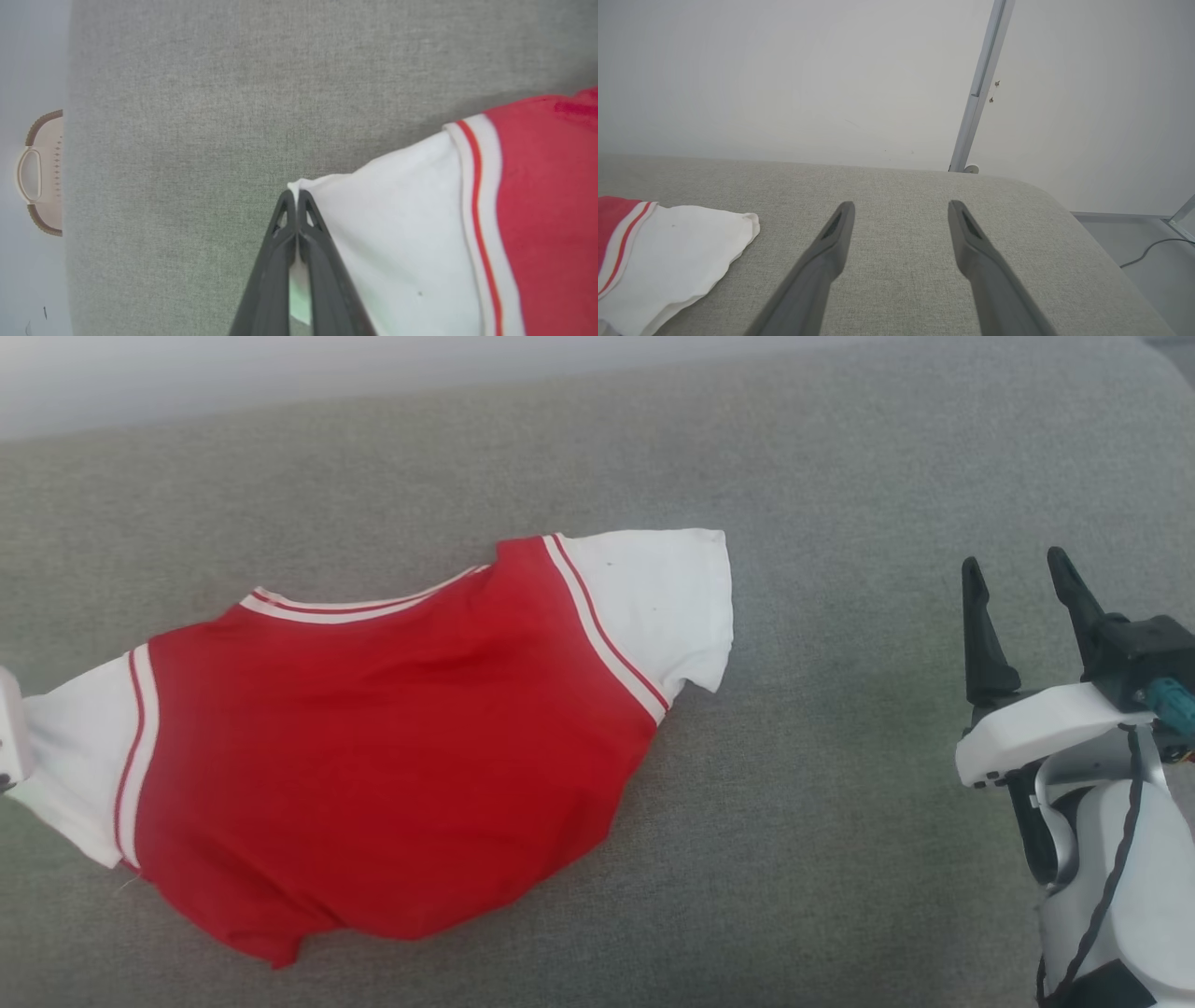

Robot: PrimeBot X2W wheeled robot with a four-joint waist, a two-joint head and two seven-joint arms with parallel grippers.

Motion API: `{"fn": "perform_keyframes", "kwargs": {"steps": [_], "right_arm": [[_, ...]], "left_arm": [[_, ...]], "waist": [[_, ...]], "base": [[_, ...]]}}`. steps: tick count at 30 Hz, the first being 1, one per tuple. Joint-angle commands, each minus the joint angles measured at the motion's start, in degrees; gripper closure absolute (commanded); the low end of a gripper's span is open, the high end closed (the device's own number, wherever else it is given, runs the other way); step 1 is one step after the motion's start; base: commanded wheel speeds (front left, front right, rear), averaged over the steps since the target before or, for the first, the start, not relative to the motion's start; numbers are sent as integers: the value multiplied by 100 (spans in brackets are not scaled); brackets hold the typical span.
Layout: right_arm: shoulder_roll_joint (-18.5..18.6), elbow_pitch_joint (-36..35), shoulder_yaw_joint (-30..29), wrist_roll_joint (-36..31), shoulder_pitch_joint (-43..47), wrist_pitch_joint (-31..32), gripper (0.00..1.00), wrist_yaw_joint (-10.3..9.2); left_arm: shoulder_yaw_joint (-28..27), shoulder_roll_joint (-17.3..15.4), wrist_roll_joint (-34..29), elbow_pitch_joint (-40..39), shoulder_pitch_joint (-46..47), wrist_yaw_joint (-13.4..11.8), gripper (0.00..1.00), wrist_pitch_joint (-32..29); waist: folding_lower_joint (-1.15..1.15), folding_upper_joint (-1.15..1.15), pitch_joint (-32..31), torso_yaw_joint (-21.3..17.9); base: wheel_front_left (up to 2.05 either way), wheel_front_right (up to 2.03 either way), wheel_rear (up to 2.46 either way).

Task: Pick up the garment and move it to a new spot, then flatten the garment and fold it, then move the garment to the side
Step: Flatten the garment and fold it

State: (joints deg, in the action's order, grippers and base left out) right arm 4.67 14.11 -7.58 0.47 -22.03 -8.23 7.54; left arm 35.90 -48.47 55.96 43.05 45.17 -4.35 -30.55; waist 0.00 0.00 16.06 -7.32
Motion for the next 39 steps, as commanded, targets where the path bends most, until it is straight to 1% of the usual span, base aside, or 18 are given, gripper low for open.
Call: {"fn": "perform_keyframes", "kwargs": {"steps": [1, 4, 7, 9, 10, 11, 12, 13, 20, 22, 25, 31, 39], "right_arm": [[-6, -26, 10, -9, -55, 3, 0, -10], [-17, -39, 3, -13, -82, -8, 0, -10], [-22, -48, -18, -30, -83, -14, 0, -10], [-27, -42, -23, -42, -83, -20, 0, -10], [-27, -32, -24, -52, -84, -24, 0, -10], [-27, -23, -15, -60, -88, -24, 0, -10], [-27, -12, -8, -58, -96, -22, 0, -10], [-27, -2, -2, -57, -100, -24, 0, -10], [9, -23, 95, -35, 9, 17, 0, -10], [8, -31, 140, -9, 42, 36, 0, -10], [23, -15, 209, 20, 72, 65, 0, -10], [116, 144, 541, 233, 182, 247, 0, -10], [337, 587, 1042, 606, 69, 591, 0, -10]], "left_arm": [[1, 30, -48, 126, 80, 5, 100, 68], [-27, 118, -41, 442, 142, 49, 100, 223], [-12, 220, 6, 686, 212, 174, 100, 250], [-46, 292, 49, 822, 263, 260, 76, 314], [-48, 347, 79, 881, 277, 316, 71, 341], [-50, 396, 105, 942, 287, 372, 56, 369], [-46, 421, 95, 985, 310, 434, 31, 422], [-48, 441, 88, 1012, 348, 495, 0, 492], [6, 549, 87, 1114, 331, 863, 0, 764], [44, 536, 20, 1107, 305, 894, 0, 870], [77, 513, -63, 1058, 303, 879, 0, 1016], [37, 631, -128, 650, 89, 905, 0, 1789], [-148, 692, -285, -322, -399, 600, 0, 3215]], "waist": [[0, 0, 58, -35], [0, 0, 129, -54], [0, 0, 159, -50], [0, 0, 162, -35], [0, 0, 150, -21], [0, 0, 134, -9], [0, 0, 111, 4], [0, 0, 82, 20], [0, 0, -228, 196], [0, 0, -309, 240], [0, 0, -389, 287], [0, 0, -636, 525], [0, 0, -869, 964]], "base": [[0, 0, 0], [0, 0, 0], [0, 0, 0], [0, 0, 0], [0, 0, 0], [0, 0, 0], [0, 0, 0], [0, 0, 0], [0, 0, 0], [0, 0, 0], [0, 0, 0], [0, 0, 0], [0, 0, 0]]}}
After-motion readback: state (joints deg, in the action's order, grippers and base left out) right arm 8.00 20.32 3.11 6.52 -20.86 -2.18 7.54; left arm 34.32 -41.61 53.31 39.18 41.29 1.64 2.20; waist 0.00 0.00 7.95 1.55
